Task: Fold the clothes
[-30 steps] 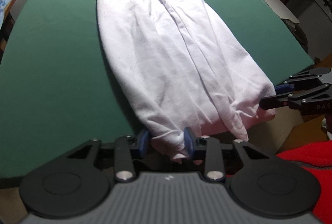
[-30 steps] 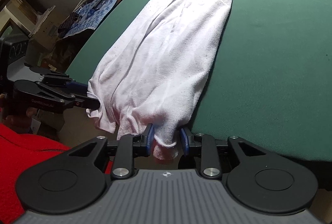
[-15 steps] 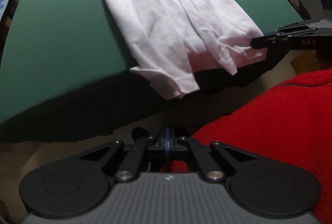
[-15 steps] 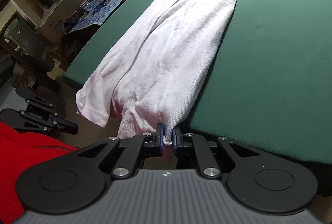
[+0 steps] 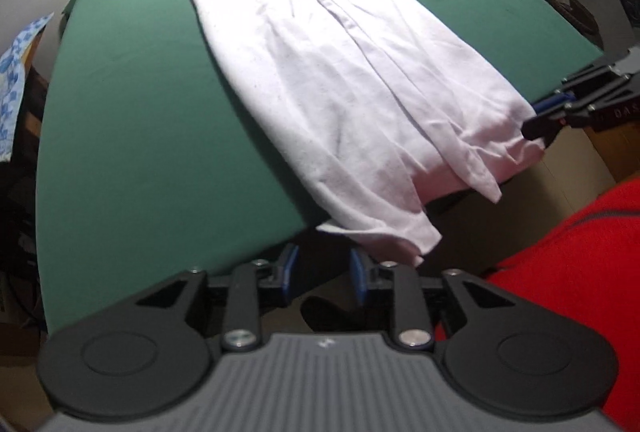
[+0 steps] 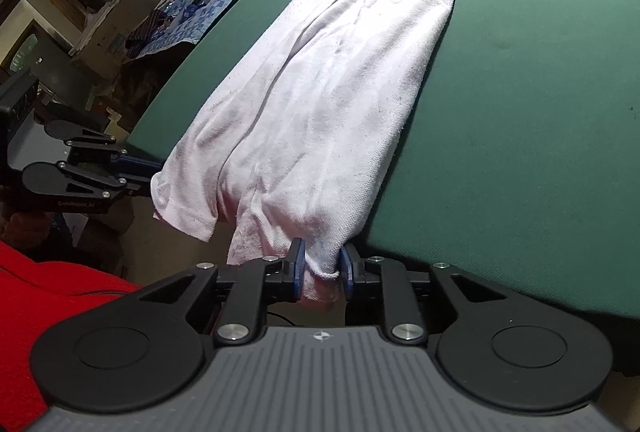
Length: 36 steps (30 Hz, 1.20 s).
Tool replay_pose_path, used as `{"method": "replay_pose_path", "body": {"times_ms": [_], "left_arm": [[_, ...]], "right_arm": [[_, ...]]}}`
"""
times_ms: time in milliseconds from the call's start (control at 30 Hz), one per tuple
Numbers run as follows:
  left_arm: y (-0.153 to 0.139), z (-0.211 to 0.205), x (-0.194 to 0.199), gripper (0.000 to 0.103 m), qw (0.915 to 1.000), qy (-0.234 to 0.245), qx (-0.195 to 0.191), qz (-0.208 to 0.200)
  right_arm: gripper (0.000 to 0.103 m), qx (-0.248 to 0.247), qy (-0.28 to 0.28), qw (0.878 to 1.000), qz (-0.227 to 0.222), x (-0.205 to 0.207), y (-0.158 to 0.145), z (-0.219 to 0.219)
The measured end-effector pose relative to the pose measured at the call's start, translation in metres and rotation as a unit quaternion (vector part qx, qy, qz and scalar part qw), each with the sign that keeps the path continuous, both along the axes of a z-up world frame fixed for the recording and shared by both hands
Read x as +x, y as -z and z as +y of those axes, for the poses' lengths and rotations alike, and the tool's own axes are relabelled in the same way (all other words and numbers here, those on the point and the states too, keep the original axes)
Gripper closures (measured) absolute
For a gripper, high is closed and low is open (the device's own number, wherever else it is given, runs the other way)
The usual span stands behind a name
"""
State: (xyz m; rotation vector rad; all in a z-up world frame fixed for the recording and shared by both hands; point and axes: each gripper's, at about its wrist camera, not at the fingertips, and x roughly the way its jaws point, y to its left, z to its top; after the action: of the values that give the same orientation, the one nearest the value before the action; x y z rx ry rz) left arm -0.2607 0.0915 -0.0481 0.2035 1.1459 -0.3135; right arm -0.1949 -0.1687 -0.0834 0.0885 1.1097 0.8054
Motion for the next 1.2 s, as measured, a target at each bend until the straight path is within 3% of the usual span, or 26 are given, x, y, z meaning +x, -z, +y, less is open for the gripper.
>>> {"method": "replay_pose_path", "body": {"times_ms": [267,333,400,500,633,900,1033,1200], "left_arm": [[0.01,-0.024,0.008,0.071,0.9952,0.068,0.067,-0.022],[0.013,-0.027,0.01,0.077,0.9937,0.083,0.071,-0.026],[0.015,-0.03,0.01,0.096,0.9925,0.094,0.073,-0.028],[0.019,-0.034,0.005,0.103,0.9915,0.1,0.077,-0.033],[0.019,-0.032,-0.001,0.103,0.9942,0.084,0.062,-0.024],[0.022,-0.018,-0.04,0.103,0.9987,0.022,0.0,0.046],[0.012,0.002,-0.036,0.103,0.9992,-0.029,-0.006,0.025],[-0.002,0.007,-0.003,0.074,0.9988,-0.045,-0.017,-0.012]], "right_arm": [[0.081,-0.001,-0.004,1.0,-0.001,-0.001,0.002,0.007],[0.08,-0.003,-0.004,1.0,-0.003,-0.002,0.001,0.01],[0.079,-0.004,-0.001,1.0,-0.003,-0.003,0.001,0.011],[0.079,-0.003,0.007,1.0,-0.002,-0.003,0.002,0.011],[0.078,-0.001,0.014,1.0,0.002,-0.005,0.003,0.011],[0.078,0.006,0.017,1.0,0.014,-0.007,0.002,0.006],[0.074,0.012,0.027,0.999,0.027,-0.005,0.005,0.004],[0.063,0.022,0.023,0.999,0.04,-0.002,0.007,0.009]]}}
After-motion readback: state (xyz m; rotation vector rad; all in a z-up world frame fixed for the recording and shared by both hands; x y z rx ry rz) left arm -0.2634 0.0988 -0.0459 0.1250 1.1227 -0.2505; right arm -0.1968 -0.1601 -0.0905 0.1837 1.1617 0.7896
